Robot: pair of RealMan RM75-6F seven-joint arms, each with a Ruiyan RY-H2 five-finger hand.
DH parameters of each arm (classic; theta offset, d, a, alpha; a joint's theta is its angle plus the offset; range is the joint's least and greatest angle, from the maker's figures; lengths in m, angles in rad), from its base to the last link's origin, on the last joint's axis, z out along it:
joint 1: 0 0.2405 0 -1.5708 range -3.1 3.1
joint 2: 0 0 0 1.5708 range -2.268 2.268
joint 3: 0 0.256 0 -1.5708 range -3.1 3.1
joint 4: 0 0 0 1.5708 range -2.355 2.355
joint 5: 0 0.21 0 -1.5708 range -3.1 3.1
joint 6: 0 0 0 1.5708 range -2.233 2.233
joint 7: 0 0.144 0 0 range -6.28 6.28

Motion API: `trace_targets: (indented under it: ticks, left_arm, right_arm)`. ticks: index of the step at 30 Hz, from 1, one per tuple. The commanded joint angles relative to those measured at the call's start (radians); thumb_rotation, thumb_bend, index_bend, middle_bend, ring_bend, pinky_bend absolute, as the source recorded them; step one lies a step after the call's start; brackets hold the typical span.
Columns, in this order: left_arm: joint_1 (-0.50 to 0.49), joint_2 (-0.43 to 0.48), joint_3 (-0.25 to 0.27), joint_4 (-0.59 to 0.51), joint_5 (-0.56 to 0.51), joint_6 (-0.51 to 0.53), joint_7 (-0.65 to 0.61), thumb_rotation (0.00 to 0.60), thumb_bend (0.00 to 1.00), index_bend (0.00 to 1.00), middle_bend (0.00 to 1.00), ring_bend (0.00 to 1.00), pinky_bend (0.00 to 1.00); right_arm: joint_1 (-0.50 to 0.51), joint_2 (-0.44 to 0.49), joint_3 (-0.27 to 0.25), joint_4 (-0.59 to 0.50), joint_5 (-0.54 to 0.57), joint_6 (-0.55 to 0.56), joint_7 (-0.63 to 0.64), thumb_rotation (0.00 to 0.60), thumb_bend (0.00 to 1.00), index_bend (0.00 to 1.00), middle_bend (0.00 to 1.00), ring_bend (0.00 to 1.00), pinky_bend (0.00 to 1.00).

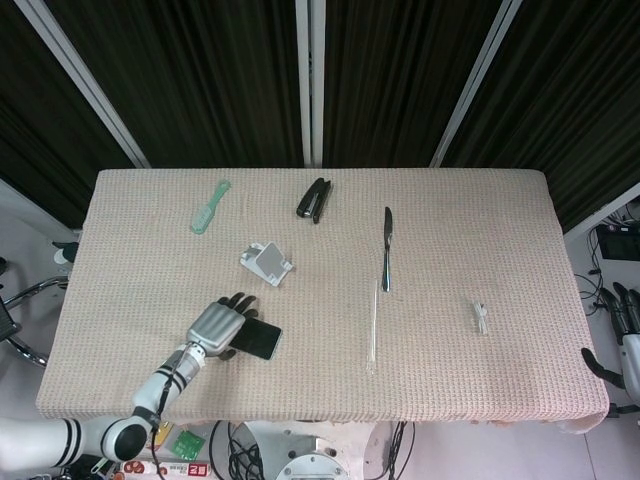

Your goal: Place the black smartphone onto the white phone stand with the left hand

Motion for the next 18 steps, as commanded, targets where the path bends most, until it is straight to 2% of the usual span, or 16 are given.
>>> trace_targets:
  ticks: [1,5,10,14,18]
  left_arm:
    - [-0.004,-0.003,0.002,0.004,-0.001,0.0,-0.005,0.6,0.21,0.22,0.05,0.05,0.22]
    - [-0.012,-0.007,0.003,0.01,-0.001,0.003,-0.014,0.6,0.22,0.26,0.05,0.05,0.22]
    - [-0.018,-0.013,0.008,0.014,-0.002,0.012,-0.013,0.6,0.29,0.37,0.08,0.05,0.22]
    - [-0.024,-0.013,0.013,0.008,-0.01,0.025,0.002,0.6,0.35,0.43,0.3,0.05,0.22]
    - [-0.024,-0.004,0.024,-0.004,0.019,0.05,0.017,0.6,0.39,0.45,0.38,0.09,0.22]
  right_arm:
    - [-0.001,0.0,0.001,0.002,0.001,0.0,0.002,0.6,0.18,0.0,0.0,0.0,0.0]
    - [-0.001,0.002,0.001,0.002,0.002,0.0,0.004,0.6,0.18,0.0,0.0,0.0,0.0]
    - [0.0,0.002,0.0,0.002,0.002,-0.005,0.004,0.6,0.18,0.0,0.0,0.0,0.0]
    - [0.001,0.002,0.0,0.003,0.003,-0.007,0.005,0.6,0.18,0.0,0.0,0.0,0.0]
    - [0.001,0.001,-0.001,0.005,0.003,-0.01,0.007,0.6,0.18,0.0,0.0,0.0,0.0]
